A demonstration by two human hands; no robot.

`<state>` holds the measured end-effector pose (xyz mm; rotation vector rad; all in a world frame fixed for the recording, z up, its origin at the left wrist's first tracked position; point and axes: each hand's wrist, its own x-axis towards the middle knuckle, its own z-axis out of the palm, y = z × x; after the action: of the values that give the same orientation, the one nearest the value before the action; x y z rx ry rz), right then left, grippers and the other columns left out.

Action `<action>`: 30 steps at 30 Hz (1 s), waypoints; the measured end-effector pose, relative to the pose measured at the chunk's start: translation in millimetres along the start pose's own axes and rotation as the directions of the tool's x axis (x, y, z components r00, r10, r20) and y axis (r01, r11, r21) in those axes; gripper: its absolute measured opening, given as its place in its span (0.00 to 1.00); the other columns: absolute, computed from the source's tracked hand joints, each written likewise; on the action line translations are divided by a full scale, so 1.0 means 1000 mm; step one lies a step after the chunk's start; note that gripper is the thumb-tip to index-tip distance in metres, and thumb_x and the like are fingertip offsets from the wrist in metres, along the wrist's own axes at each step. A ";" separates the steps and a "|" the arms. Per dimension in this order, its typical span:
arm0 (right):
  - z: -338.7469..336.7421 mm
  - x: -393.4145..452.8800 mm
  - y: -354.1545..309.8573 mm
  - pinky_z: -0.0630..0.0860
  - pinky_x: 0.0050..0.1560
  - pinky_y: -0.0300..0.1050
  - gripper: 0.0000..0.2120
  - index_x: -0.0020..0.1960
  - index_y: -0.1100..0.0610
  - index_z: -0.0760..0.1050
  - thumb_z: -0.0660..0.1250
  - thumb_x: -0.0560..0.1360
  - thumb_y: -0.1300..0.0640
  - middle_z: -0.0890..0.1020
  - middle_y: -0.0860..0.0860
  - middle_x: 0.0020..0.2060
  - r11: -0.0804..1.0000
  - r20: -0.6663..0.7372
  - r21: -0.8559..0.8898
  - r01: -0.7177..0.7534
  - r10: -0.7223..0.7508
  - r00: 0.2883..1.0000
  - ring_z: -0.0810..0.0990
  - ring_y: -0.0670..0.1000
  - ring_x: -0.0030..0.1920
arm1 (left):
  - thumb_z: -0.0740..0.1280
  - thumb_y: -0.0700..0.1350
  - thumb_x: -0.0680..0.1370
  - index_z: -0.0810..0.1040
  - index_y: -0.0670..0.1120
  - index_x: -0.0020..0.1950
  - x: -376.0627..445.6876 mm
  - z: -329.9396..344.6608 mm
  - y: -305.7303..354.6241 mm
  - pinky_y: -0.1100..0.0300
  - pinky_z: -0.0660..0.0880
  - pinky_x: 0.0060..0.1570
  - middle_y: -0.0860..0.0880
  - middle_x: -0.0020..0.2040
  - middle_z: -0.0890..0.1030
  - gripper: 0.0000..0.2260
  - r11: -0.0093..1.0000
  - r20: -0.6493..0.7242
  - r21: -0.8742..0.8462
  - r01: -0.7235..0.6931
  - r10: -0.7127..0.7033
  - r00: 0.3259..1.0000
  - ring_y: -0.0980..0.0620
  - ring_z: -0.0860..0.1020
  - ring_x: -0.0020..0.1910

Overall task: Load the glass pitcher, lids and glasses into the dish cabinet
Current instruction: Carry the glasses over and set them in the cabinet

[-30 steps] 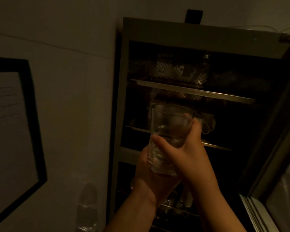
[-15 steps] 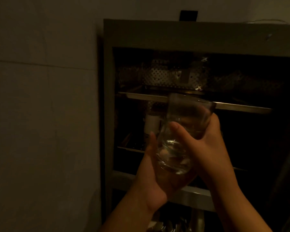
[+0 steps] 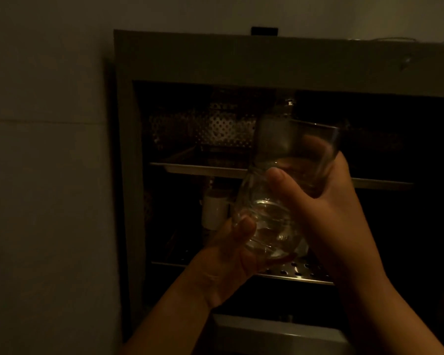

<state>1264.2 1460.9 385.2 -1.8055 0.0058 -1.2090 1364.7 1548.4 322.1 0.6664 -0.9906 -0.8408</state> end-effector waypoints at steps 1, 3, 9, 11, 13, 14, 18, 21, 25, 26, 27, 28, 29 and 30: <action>-0.001 0.005 0.001 0.72 0.35 0.24 0.28 0.54 0.34 0.64 0.71 0.58 0.36 0.79 0.34 0.48 1.000 -0.001 0.006 0.001 -0.001 1.000 0.79 0.35 0.46 | 0.76 0.56 0.66 0.78 0.49 0.62 0.003 -0.001 0.000 0.52 0.78 0.52 0.46 0.61 0.80 0.27 1.000 0.005 -0.026 -0.008 0.008 1.000 0.45 0.78 0.60; -0.005 0.013 0.001 0.73 0.34 0.25 0.27 0.54 0.34 0.64 0.71 0.58 0.37 0.80 0.39 0.47 0.999 -0.012 0.029 0.015 -0.015 1.000 0.80 0.35 0.46 | 0.76 0.56 0.66 0.81 0.50 0.59 0.012 0.003 0.005 0.54 0.78 0.50 0.46 0.59 0.81 0.23 1.000 -0.003 -0.025 -0.016 0.016 1.000 0.46 0.79 0.59; -0.014 0.033 0.004 0.74 0.39 0.27 0.26 0.55 0.35 0.64 0.72 0.61 0.37 0.80 0.44 0.50 0.989 -0.110 0.056 0.136 -0.129 0.986 0.80 0.38 0.49 | 0.82 0.55 0.56 0.71 0.43 0.67 0.032 0.002 0.009 0.50 0.79 0.48 0.40 0.61 0.79 0.43 0.999 -0.131 0.015 -0.043 0.044 0.990 0.41 0.79 0.58; -0.017 0.040 0.006 0.74 0.41 0.28 0.27 0.57 0.36 0.64 0.70 0.61 0.37 0.80 0.45 0.52 0.981 -0.164 0.087 0.171 -0.155 0.974 0.81 0.40 0.50 | 0.82 0.55 0.54 0.69 0.42 0.67 0.035 0.004 0.011 0.48 0.80 0.48 0.41 0.61 0.79 0.46 0.998 -0.155 0.013 -0.057 0.058 0.986 0.41 0.79 0.58; -0.020 0.045 0.009 0.76 0.45 0.30 0.32 0.64 0.39 0.61 0.69 0.64 0.35 0.79 0.45 0.55 0.974 -0.200 0.106 0.199 -0.175 0.964 0.81 0.43 0.52 | 0.82 0.56 0.54 0.69 0.43 0.67 0.036 0.005 0.012 0.49 0.80 0.48 0.42 0.60 0.79 0.46 0.998 -0.170 0.017 -0.063 0.065 0.983 0.41 0.79 0.57; -0.021 0.047 0.011 0.77 0.48 0.32 0.36 0.68 0.42 0.58 0.69 0.65 0.34 0.78 0.46 0.56 0.972 -0.218 0.110 0.208 -0.181 0.959 0.80 0.44 0.54 | 0.82 0.56 0.53 0.69 0.43 0.67 0.037 0.006 0.012 0.49 0.80 0.48 0.42 0.60 0.80 0.46 0.997 -0.195 0.017 -0.070 0.072 0.978 0.41 0.79 0.58; -0.025 0.051 0.017 0.74 0.57 0.35 0.48 0.75 0.47 0.51 0.63 0.63 0.28 0.76 0.47 0.62 0.976 -0.252 0.103 0.191 -0.161 0.954 0.78 0.46 0.58 | 0.83 0.56 0.51 0.70 0.40 0.67 0.041 0.005 0.015 0.49 0.81 0.46 0.41 0.59 0.80 0.49 0.993 -0.264 -0.014 -0.120 0.112 0.958 0.41 0.80 0.57; -0.026 0.053 0.022 0.76 0.56 0.41 0.48 0.75 0.46 0.51 0.63 0.62 0.29 0.76 0.47 0.61 0.978 -0.235 0.140 0.158 -0.122 0.964 0.79 0.45 0.58 | 0.83 0.54 0.50 0.69 0.41 0.68 0.043 0.004 0.016 0.49 0.81 0.45 0.41 0.60 0.80 0.51 0.990 -0.271 -0.064 -0.122 0.101 0.957 0.42 0.79 0.57; -0.028 0.056 0.028 0.77 0.57 0.47 0.45 0.74 0.44 0.51 0.65 0.64 0.30 0.74 0.46 0.63 0.979 -0.241 0.157 0.127 -0.087 0.967 0.78 0.45 0.58 | 0.83 0.55 0.51 0.75 0.42 0.63 0.045 0.007 0.012 0.51 0.81 0.45 0.42 0.59 0.80 0.43 0.988 -0.242 -0.076 -0.131 0.109 0.964 0.42 0.80 0.56; -0.029 0.056 0.029 0.78 0.54 0.44 0.44 0.73 0.43 0.52 0.67 0.64 0.31 0.74 0.45 0.62 0.981 -0.241 0.153 0.121 -0.082 0.967 0.78 0.44 0.57 | 0.83 0.55 0.51 0.78 0.43 0.59 0.045 0.008 0.011 0.52 0.81 0.44 0.42 0.58 0.81 0.40 0.988 -0.238 -0.077 -0.134 0.113 0.965 0.43 0.81 0.55; -0.030 0.057 0.030 0.79 0.50 0.38 0.42 0.71 0.41 0.52 0.68 0.65 0.33 0.75 0.44 0.60 0.982 -0.237 0.148 0.115 -0.077 0.968 0.79 0.42 0.56 | 0.83 0.55 0.50 0.80 0.44 0.56 0.046 0.009 0.010 0.53 0.81 0.43 0.42 0.57 0.81 0.37 0.988 -0.231 -0.073 -0.135 0.115 0.966 0.44 0.81 0.54; -0.032 0.057 0.030 0.78 0.46 0.33 0.40 0.70 0.38 0.52 0.70 0.65 0.36 0.76 0.42 0.58 0.983 -0.229 0.148 0.107 -0.071 0.971 0.79 0.41 0.55 | 0.83 0.56 0.50 0.82 0.44 0.54 0.047 0.009 0.010 0.53 0.81 0.42 0.42 0.57 0.82 0.36 0.988 -0.226 -0.077 -0.133 0.112 0.968 0.44 0.81 0.54; -0.034 0.058 0.031 0.77 0.44 0.31 0.40 0.69 0.37 0.52 0.71 0.65 0.39 0.77 0.40 0.56 0.983 -0.218 0.158 0.097 -0.061 0.974 0.79 0.39 0.53 | 0.83 0.56 0.50 0.82 0.44 0.54 0.047 0.010 0.009 0.53 0.81 0.42 0.41 0.56 0.82 0.35 0.988 -0.227 -0.088 -0.129 0.106 0.968 0.44 0.81 0.54; -0.036 0.059 0.032 0.77 0.43 0.31 0.39 0.68 0.38 0.53 0.73 0.64 0.42 0.78 0.38 0.53 0.981 -0.203 0.174 0.085 -0.049 0.978 0.79 0.38 0.52 | 0.83 0.56 0.50 0.82 0.44 0.54 0.048 0.011 0.009 0.53 0.81 0.41 0.41 0.56 0.82 0.36 0.987 -0.226 -0.100 -0.124 0.099 0.969 0.44 0.81 0.54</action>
<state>1282.6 1390.7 408.6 -1.5333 -0.0514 -1.3877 1371.6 1511.4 354.9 0.5867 -0.7666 -0.7018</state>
